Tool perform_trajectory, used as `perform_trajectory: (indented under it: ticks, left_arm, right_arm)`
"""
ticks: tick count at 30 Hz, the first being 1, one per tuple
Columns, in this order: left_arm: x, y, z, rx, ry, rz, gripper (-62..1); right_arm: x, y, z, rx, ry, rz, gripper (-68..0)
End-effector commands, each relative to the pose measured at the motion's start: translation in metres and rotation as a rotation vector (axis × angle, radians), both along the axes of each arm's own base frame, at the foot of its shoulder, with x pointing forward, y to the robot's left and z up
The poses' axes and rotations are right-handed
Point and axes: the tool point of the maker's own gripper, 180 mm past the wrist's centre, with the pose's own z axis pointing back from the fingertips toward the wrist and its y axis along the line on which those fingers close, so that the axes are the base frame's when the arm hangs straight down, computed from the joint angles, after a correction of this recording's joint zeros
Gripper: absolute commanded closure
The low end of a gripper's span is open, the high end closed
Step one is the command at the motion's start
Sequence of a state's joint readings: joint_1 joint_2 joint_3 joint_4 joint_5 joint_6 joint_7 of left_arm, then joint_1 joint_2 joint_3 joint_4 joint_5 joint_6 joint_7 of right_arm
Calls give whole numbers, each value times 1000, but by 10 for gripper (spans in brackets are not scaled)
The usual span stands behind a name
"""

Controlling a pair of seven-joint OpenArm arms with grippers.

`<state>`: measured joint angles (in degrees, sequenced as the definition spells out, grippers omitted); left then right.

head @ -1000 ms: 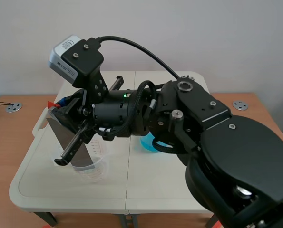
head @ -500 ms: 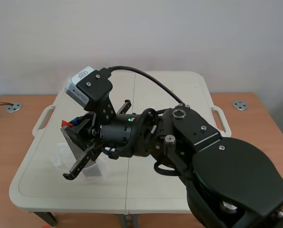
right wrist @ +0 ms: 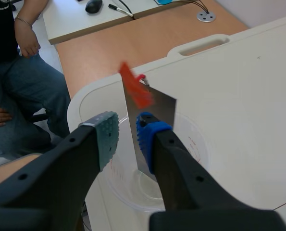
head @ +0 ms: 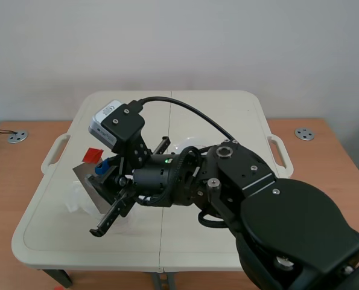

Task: Hold the metal plate by the orange handle, dip it into the blue solution, take it out and point at it, then put the plate back in the beaker on the left.
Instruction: 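Return to the home posture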

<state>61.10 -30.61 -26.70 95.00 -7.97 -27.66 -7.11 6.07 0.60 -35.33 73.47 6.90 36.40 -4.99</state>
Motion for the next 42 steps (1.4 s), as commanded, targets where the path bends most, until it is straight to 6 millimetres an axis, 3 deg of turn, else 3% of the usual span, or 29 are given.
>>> perform_trajectory:
  ticks: [1, 14, 17, 21, 23, 26, 35, 42]
  left_arm:
    - [3, -3, 4, -16, -17, 2, -15]
    - [2, -3, 4, -16, -17, 2, -37]
    - [2, -3, 3, -11, -16, -2, -190]
    - [4, -3, 4, -10, -23, -5, -517]
    - [4, -4, 4, -12, -25, -6, -597]
    - [4, -4, 4, -11, -25, -6, -605]
    - [9, -10, 12, -48, -71, -17, -605]
    - [52, -14, 43, -139, -244, 21, -605]
  right_arm:
    - [8, 2, 13, 26, -28, -3, -212]
    - [21, 0, 28, 56, -72, -14, -431]
    - [27, -5, 33, 85, -78, -39, -468]
    - [36, -12, 44, 152, -77, -80, -540]
    - [40, -15, 48, 171, -79, -93, -597]
    - [43, -19, 49, 177, -82, -107, -665]
    - [48, -38, 44, 154, -85, -141, -664]
    - [53, -77, 57, 157, -132, -228, -664]
